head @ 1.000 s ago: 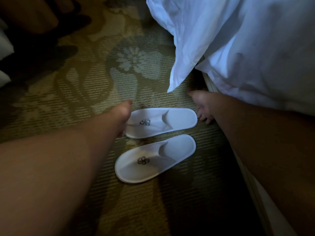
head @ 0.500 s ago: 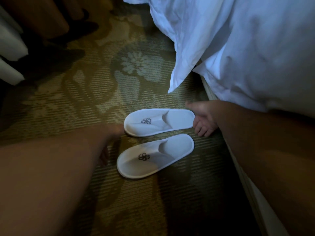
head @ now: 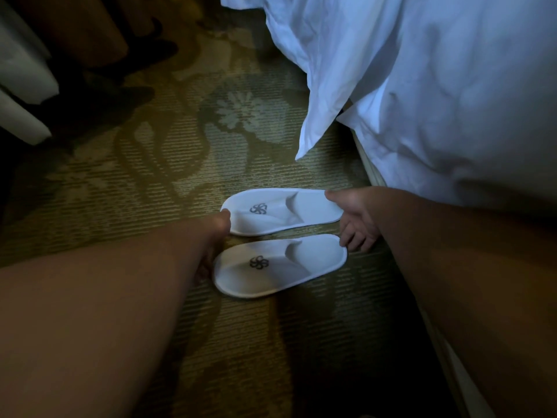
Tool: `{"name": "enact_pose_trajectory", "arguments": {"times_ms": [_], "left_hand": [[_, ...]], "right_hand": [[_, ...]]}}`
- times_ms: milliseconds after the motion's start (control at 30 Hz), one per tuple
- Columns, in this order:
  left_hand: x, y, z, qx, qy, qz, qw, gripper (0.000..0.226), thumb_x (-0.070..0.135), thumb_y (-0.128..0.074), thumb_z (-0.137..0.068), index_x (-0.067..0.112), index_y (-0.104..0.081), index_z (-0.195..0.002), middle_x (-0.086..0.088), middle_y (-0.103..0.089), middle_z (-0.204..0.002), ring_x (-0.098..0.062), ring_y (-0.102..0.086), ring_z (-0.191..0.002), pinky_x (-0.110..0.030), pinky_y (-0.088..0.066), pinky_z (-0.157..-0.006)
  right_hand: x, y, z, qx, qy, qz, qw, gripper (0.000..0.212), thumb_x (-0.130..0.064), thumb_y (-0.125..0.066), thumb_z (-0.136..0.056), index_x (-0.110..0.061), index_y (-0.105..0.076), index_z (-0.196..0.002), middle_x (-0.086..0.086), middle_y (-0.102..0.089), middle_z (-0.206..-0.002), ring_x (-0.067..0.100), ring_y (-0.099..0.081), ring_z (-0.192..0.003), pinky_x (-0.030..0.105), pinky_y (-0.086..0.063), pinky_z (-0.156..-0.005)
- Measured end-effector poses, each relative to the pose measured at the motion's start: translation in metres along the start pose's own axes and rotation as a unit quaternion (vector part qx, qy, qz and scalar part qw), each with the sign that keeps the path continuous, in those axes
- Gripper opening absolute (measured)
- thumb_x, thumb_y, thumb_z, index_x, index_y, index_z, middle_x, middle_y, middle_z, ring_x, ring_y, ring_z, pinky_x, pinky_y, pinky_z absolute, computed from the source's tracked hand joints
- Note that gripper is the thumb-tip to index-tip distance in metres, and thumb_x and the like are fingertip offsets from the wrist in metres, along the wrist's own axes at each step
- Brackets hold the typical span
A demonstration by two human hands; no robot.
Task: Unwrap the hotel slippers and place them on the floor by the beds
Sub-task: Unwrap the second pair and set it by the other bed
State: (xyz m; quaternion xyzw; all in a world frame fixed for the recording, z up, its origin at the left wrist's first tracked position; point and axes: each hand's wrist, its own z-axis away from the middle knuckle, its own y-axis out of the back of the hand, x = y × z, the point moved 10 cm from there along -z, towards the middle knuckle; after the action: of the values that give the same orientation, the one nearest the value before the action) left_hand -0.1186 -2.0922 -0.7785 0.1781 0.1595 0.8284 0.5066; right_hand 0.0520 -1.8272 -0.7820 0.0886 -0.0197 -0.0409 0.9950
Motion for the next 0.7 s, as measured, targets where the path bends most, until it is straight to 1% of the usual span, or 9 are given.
{"name": "enact_pose_trajectory", "arguments": {"times_ms": [100,233,267,367,433,500,533,600,700], "left_hand": [[0.016,-0.004,-0.001,0.001,-0.026,0.050,0.998,0.073,0.079,-0.026,-0.090,0.009,-0.043,-0.076,-0.017,-0.054,-0.070,-0.027,-0.054,-0.064,-0.033,-0.043,-0.064],[0.021,-0.013,-0.004,-0.014,-0.033,0.111,0.993,0.065,0.075,-0.034,-0.092,0.011,-0.050,-0.087,-0.013,-0.055,-0.077,-0.024,-0.056,-0.065,-0.029,-0.043,-0.062],[0.020,-0.014,-0.008,-0.013,-0.030,0.121,0.992,0.064,0.073,-0.035,-0.093,0.011,-0.052,-0.095,-0.013,-0.057,-0.082,-0.025,-0.058,-0.069,-0.031,-0.045,-0.065],[0.015,-0.019,-0.007,-0.022,-0.011,0.133,0.991,0.074,0.075,-0.035,-0.091,0.013,-0.051,-0.129,-0.018,-0.062,-0.116,-0.033,-0.062,-0.101,-0.039,-0.046,-0.079],[0.014,-0.023,-0.010,-0.032,0.005,0.149,0.988,0.080,0.078,-0.037,-0.088,0.016,-0.049,-0.136,-0.017,-0.060,-0.123,-0.034,-0.060,-0.109,-0.040,-0.044,-0.080],[0.016,-0.024,-0.012,-0.036,0.004,0.143,0.989,0.083,0.081,-0.036,-0.085,0.017,-0.048,-0.137,-0.018,-0.061,-0.122,-0.035,-0.062,-0.107,-0.041,-0.047,-0.080],[0.018,-0.023,-0.016,-0.026,0.001,0.129,0.991,0.084,0.082,-0.036,-0.084,0.016,-0.048,-0.135,-0.019,-0.063,-0.114,-0.035,-0.064,-0.098,-0.040,-0.051,-0.076],[0.021,-0.023,-0.017,-0.025,-0.008,0.108,0.994,0.084,0.085,-0.034,-0.082,0.014,-0.049,-0.125,-0.019,-0.062,-0.094,-0.033,-0.063,-0.079,-0.037,-0.050,-0.059],[0.022,-0.025,-0.014,-0.028,-0.012,0.082,0.996,0.077,0.085,-0.033,-0.082,0.014,-0.041,-0.112,-0.022,-0.058,-0.088,-0.037,-0.062,-0.078,-0.042,-0.049,-0.059]], "right_hand": [[0.006,0.005,0.001,0.014,-0.005,-0.017,1.000,0.110,-0.084,-0.023,-0.081,-0.003,-0.009,-0.153,0.027,-0.024,-0.155,0.041,-0.018,-0.144,0.055,-0.014,-0.114],[0.017,-0.001,-0.002,0.009,-0.014,-0.043,0.999,0.106,-0.081,-0.027,-0.084,-0.004,-0.007,-0.153,0.027,-0.017,-0.157,0.043,-0.017,-0.144,0.057,-0.014,-0.114],[0.020,-0.003,-0.003,0.007,-0.020,-0.046,0.999,0.106,-0.081,-0.027,-0.084,-0.003,-0.007,-0.153,0.028,-0.018,-0.156,0.043,-0.017,-0.144,0.056,-0.014,-0.114],[0.023,-0.006,-0.007,0.009,-0.023,-0.049,0.998,0.106,-0.079,-0.029,-0.085,0.001,-0.011,-0.152,0.027,-0.020,-0.156,0.042,-0.021,-0.143,0.055,-0.017,-0.114],[0.020,-0.002,-0.009,0.020,-0.019,-0.050,0.998,0.107,-0.080,-0.029,-0.084,0.001,-0.013,-0.152,0.027,-0.023,-0.155,0.043,-0.026,-0.141,0.055,-0.021,-0.112],[0.019,0.003,-0.010,0.028,-0.020,-0.044,0.998,0.109,-0.082,-0.027,-0.083,0.002,-0.015,-0.151,0.029,-0.027,-0.153,0.044,-0.029,-0.139,0.056,-0.023,-0.111],[0.018,0.005,-0.010,0.031,-0.020,-0.041,0.998,0.109,-0.082,-0.026,-0.082,0.001,-0.016,-0.151,0.029,-0.028,-0.152,0.044,-0.030,-0.139,0.056,-0.024,-0.110],[0.016,0.009,-0.009,0.046,-0.013,-0.042,0.998,0.106,-0.081,-0.026,-0.084,-0.002,-0.015,-0.152,0.028,-0.029,-0.152,0.045,-0.033,-0.137,0.057,-0.028,-0.106],[0.009,0.016,-0.004,0.086,0.013,-0.045,0.995,0.095,-0.077,-0.025,-0.088,-0.010,-0.013,-0.154,0.022,-0.028,-0.155,0.045,-0.038,-0.133,0.058,-0.036,-0.094]]}}
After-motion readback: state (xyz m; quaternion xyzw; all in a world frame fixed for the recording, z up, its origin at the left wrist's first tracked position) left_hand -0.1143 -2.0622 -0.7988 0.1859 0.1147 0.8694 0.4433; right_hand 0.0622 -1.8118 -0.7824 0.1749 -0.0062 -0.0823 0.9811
